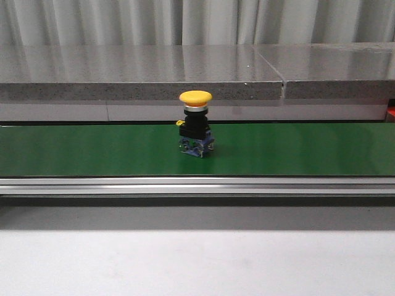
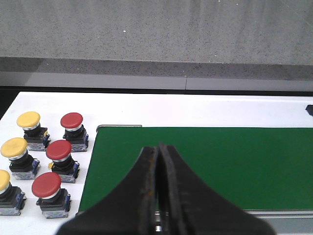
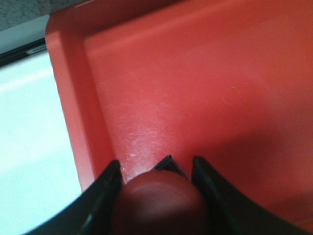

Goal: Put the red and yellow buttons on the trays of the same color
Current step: 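Lower the red button into the red tray and open the right gripper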

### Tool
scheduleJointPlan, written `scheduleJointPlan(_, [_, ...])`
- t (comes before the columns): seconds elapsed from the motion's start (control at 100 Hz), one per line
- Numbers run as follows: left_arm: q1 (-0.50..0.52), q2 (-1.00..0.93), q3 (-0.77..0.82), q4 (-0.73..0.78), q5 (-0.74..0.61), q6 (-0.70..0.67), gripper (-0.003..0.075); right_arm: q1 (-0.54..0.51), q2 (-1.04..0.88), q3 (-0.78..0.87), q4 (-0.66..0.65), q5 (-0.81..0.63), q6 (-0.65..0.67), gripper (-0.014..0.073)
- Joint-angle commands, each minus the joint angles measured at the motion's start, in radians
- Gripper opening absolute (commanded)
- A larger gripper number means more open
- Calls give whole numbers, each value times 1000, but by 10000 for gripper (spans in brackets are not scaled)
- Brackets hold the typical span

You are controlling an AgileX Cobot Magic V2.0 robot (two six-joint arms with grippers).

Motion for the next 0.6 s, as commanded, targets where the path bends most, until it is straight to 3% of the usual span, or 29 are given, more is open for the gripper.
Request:
scheduleJointPlan(0.0, [-2,1,-24,5,-85,-8,-19,-5,-19,-63,6,-1,-4,132])
scheduleJointPlan(0.24, [-2,1,-24,5,-85,-8,-19,-7,9,-80,6,-3,-4,174])
scheduleJointPlan(0.46, [-2,1,-24,5,-85,-8,-19,-8,9,-80,6,18,-4,520])
scheduleJointPlan(0.59, [-2,1,-24,5,-85,-8,-19,-8,8,-80,6,21,-4,610])
